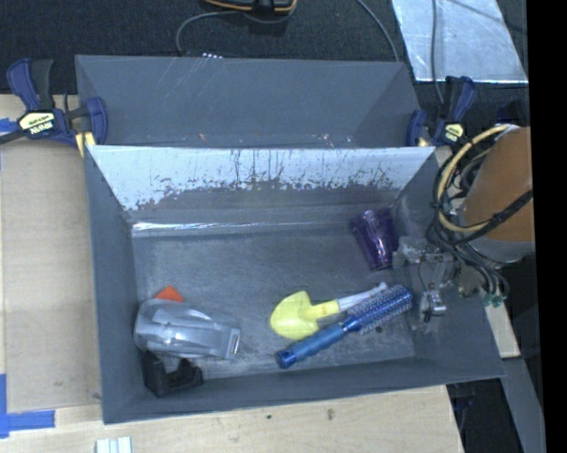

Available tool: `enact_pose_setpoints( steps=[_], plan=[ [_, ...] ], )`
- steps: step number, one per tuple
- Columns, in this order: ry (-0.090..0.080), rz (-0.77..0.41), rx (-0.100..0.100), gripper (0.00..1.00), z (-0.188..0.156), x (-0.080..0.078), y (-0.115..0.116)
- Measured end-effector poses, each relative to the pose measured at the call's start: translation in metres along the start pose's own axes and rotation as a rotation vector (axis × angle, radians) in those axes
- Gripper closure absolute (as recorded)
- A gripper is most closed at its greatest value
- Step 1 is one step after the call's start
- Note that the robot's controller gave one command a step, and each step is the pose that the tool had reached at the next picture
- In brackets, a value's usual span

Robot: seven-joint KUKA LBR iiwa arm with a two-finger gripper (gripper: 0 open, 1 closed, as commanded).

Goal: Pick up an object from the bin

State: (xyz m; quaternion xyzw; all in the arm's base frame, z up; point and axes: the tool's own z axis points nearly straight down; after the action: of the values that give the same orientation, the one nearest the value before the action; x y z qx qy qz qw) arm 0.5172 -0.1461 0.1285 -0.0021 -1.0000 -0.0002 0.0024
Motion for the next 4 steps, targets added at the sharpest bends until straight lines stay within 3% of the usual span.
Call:
enact_pose_setpoints(
  steps=[1,2,3,4],
  plan=[
    [-0.008,-0.003,0.002,0.00,-0.005,-0.002,0.001],
    [-0.012,-0.094,0.006,0.00,0.022,-0.001,0.029],
    [-0.008,-0.274,0.000,0.00,0.055,-0.001,0.061],
    [-0.016,-0.239,0.008,1.00,0.058,-0.010,0.077]
  ],
)
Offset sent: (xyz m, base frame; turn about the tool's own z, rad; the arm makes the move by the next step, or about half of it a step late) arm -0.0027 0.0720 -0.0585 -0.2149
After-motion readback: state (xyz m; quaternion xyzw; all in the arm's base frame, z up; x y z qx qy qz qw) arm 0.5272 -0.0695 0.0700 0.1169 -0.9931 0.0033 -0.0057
